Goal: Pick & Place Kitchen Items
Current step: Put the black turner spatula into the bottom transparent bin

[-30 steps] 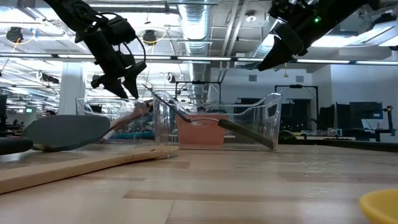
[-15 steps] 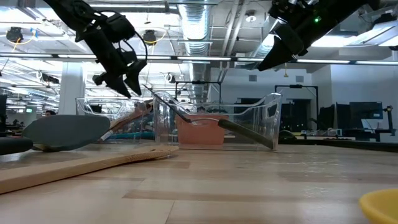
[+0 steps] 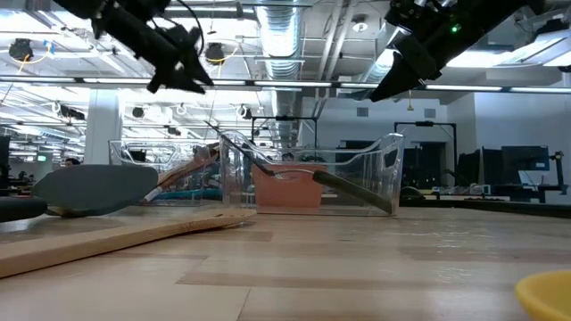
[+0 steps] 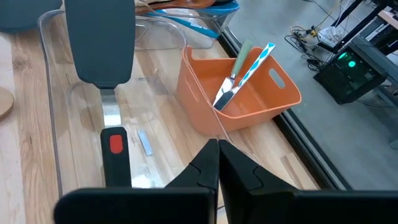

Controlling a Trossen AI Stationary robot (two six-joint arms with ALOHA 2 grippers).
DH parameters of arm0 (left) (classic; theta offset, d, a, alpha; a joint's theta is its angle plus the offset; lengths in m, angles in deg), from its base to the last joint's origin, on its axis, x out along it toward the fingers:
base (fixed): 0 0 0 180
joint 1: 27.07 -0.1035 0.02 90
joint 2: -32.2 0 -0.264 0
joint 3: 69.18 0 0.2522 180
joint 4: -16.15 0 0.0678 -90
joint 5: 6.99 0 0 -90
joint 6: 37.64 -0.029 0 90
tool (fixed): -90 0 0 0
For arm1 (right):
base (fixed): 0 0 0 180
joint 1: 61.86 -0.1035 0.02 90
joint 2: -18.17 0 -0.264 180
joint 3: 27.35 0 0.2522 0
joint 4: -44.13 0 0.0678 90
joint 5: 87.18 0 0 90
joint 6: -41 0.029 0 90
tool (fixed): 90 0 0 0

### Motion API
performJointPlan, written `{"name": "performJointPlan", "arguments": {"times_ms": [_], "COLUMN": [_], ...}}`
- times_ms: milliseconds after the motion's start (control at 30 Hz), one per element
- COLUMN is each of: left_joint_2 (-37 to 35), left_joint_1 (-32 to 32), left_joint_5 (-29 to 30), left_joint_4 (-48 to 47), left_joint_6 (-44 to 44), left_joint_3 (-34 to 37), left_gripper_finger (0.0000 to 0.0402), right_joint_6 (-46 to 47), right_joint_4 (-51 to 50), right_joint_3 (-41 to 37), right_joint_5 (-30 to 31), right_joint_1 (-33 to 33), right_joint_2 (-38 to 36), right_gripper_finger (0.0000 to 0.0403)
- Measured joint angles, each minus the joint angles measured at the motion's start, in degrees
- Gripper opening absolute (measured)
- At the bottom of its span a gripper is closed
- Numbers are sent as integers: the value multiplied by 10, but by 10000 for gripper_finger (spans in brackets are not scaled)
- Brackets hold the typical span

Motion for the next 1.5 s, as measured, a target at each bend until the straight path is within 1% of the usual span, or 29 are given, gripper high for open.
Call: {"name": "performJointPlan", "arguments": {"times_ms": [100,200,367,800,1033,1200,1500], "left_joint_2": [-30,-50,-68,-68,-68,-68,-68], "left_joint_1": [8,28,78,256,323,352,358], "left_joint_5": [-26,-40,-44,-43,-42,-43,-42], "left_joint_4": [0,0,2,5,9,12,16], "left_joint_6": [0,0,0,0,2,1,0], "left_joint_3": [0,0,0,0,0,0,0], "left_gripper_finger": [126,118,110,106,106,106,106], "right_joint_6": [-1,-1,-1,0,0,0,1], "right_joint_4": [0,0,0,0,0,0,0], "right_joint_3": [0,0,0,0,0,0,0], "right_joint_5": [0,0,0,0,0,0,0], "right_joint_1": [0,0,0,0,0,0,0], "right_joint_2": [0,0,0,0,0,0,0], "right_gripper_finger": [1,1,1,2,1,1,0]}}
